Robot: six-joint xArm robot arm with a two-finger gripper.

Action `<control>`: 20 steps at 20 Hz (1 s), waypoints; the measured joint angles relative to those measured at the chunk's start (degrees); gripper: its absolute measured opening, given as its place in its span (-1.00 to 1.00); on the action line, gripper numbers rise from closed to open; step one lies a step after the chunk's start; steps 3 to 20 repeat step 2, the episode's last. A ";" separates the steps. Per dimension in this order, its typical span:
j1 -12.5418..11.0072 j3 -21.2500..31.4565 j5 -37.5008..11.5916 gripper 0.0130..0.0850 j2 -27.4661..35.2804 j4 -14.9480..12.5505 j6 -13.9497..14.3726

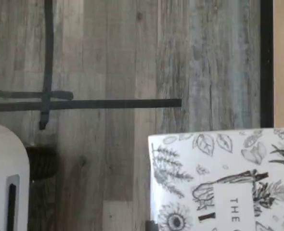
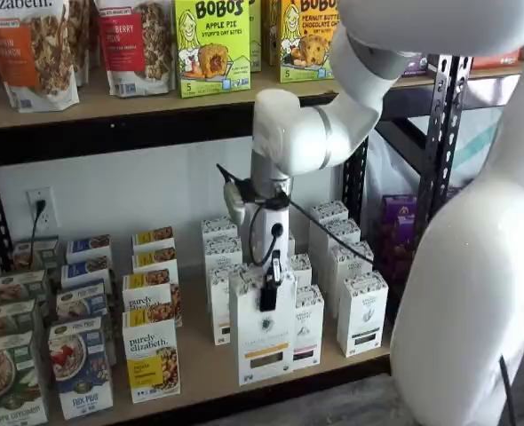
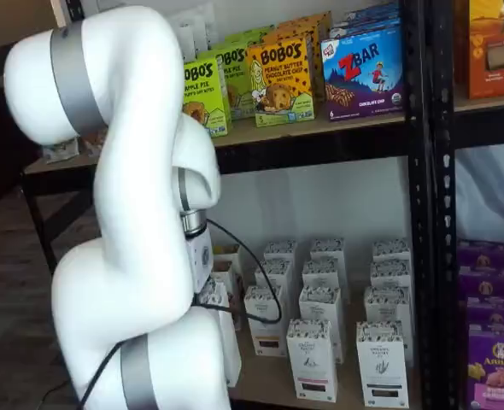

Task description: Pick up the white box with a yellow strip in the middle, on the bottom shelf, the fourth box from the left

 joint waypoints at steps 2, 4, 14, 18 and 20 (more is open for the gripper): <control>0.18 0.15 1.44 0.00 -1.64 -1.00 1.09; 0.18 0.15 1.44 0.00 -1.64 -1.00 1.09; 0.18 0.15 1.44 0.00 -1.64 -1.00 1.09; 0.18 0.15 1.44 0.00 -1.64 -1.00 1.09; 0.18 0.15 1.44 0.00 -1.64 -1.00 1.09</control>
